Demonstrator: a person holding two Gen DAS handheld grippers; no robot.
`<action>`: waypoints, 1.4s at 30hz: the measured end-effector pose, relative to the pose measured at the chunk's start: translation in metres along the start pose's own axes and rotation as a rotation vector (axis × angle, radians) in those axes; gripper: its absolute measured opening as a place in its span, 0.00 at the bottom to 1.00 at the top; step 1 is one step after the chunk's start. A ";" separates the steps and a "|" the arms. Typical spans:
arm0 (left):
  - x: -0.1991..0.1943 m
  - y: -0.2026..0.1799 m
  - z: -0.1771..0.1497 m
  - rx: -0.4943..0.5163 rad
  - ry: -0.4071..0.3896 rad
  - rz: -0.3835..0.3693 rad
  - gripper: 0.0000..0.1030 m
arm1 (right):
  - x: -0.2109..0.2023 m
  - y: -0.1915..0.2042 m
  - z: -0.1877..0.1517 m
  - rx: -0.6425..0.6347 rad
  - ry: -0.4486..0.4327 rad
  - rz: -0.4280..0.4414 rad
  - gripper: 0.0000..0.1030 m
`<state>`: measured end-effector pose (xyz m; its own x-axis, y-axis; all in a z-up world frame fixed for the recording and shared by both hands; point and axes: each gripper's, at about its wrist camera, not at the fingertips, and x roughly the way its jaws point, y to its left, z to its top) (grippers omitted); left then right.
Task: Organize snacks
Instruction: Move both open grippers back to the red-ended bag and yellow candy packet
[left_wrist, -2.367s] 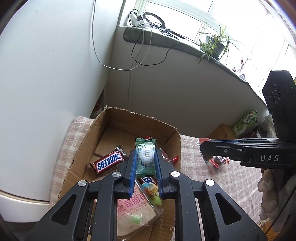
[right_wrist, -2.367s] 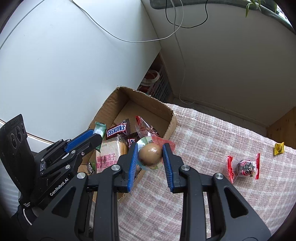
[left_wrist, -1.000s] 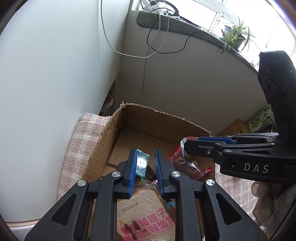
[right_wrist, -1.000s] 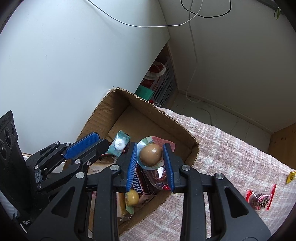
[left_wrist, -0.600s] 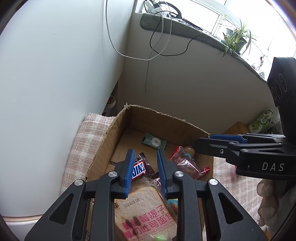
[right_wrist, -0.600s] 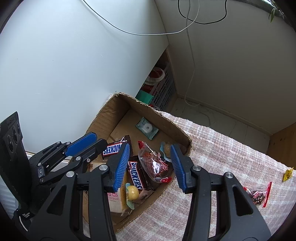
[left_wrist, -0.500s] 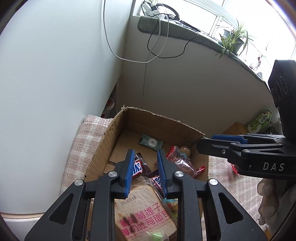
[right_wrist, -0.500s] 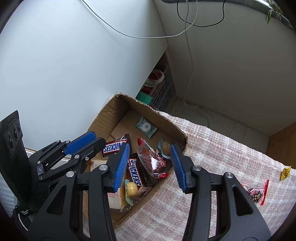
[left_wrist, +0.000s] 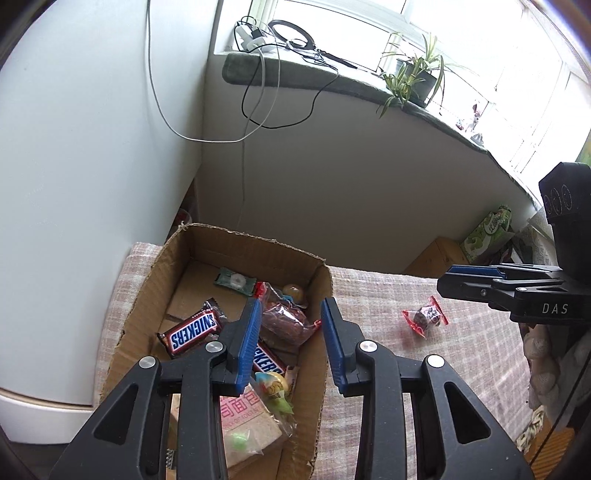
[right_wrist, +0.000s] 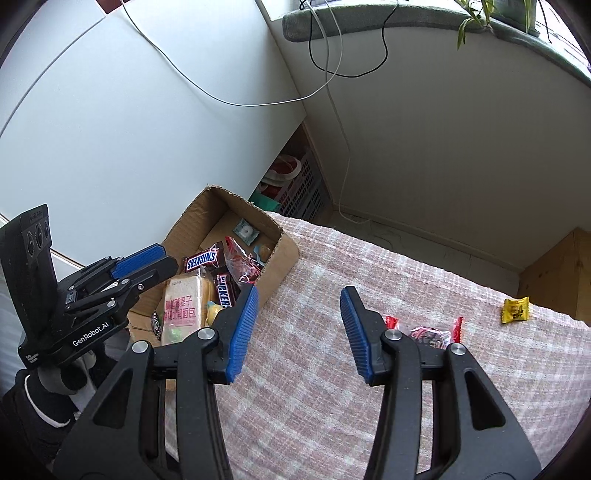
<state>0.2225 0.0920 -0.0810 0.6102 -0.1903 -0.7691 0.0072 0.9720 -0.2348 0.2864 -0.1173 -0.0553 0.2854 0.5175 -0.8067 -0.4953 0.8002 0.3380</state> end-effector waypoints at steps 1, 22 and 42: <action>0.000 -0.006 0.000 0.011 0.000 -0.007 0.31 | -0.007 -0.009 -0.003 -0.007 -0.001 0.004 0.47; 0.063 -0.152 -0.017 0.337 0.091 -0.220 0.41 | -0.005 -0.141 -0.022 -0.655 0.170 -0.068 0.57; 0.120 -0.187 -0.017 0.453 0.164 -0.291 0.44 | 0.074 -0.159 -0.015 -0.789 0.289 -0.017 0.57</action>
<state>0.2809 -0.1144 -0.1393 0.4015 -0.4429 -0.8016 0.5185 0.8314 -0.1996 0.3735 -0.2110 -0.1758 0.1299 0.3227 -0.9376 -0.9520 0.3050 -0.0269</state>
